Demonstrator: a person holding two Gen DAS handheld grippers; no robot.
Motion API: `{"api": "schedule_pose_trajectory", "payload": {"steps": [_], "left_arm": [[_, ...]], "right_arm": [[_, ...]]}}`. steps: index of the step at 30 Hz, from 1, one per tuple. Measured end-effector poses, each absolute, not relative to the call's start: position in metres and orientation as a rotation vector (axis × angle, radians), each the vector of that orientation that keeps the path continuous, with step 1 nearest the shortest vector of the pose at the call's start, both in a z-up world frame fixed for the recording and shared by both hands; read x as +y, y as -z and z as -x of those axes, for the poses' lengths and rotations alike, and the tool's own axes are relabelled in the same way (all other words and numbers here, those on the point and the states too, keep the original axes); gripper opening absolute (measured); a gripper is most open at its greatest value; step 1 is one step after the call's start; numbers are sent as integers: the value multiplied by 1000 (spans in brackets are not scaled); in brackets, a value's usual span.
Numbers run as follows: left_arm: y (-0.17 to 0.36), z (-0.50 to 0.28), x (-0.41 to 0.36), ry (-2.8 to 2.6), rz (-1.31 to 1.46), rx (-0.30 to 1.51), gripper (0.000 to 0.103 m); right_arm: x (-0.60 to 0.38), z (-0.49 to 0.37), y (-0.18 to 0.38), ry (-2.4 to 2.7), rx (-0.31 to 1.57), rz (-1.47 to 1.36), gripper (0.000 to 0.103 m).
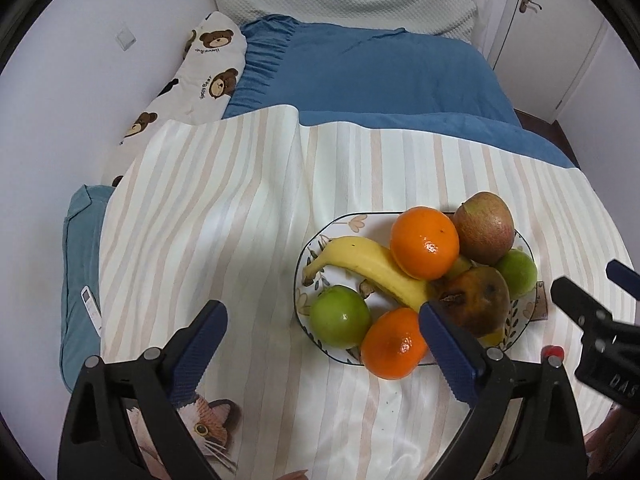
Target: Organize fruits
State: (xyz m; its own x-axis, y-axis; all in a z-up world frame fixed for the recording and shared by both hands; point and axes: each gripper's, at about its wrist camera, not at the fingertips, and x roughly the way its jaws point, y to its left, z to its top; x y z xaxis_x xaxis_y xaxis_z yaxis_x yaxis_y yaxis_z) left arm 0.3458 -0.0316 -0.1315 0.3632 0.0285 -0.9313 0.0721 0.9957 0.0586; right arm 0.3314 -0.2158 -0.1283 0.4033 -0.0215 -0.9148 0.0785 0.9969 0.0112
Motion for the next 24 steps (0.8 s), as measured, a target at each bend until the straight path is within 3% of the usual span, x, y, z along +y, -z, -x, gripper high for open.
{"api": "schedule_pose_trajectory", "payload": {"steps": [10, 24], "left_arm": [[103, -320, -31, 20, -97, 1123, 98], [51, -229, -22, 36, -95, 1018, 98]], "right_arm": [[-214, -305, 109, 105, 1107, -55, 101], [-202, -214, 42, 94, 968, -122, 101]]}}
